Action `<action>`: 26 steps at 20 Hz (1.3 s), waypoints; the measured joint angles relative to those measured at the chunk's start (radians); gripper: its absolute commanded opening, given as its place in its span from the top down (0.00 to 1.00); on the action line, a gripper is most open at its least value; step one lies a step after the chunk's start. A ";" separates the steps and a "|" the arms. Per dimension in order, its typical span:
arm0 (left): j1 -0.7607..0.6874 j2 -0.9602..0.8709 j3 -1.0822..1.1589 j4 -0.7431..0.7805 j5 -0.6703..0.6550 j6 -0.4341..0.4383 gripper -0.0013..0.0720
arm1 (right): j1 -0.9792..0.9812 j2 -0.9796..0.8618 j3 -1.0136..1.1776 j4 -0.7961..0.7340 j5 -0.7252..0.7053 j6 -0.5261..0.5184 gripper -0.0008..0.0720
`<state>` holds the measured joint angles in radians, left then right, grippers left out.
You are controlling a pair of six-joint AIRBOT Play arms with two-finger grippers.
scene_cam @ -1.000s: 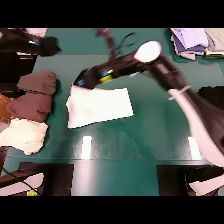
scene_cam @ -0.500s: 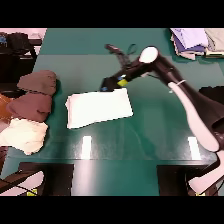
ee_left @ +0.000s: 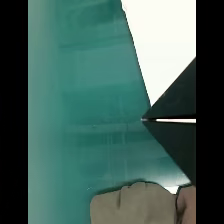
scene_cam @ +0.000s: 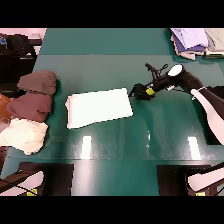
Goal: Fold the shirts.
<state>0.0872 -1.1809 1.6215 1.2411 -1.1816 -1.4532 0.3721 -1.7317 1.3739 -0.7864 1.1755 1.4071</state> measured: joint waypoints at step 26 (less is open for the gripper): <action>-0.438 -0.001 0.000 -0.121 0.098 -0.038 0.95 | -0.695 0.220 0.271 -0.243 0.056 0.012 0.96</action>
<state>-0.3504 -1.1820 1.6215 1.1198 -1.0840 -1.4910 -0.3233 -1.5116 1.6447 -1.0290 1.2320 1.4193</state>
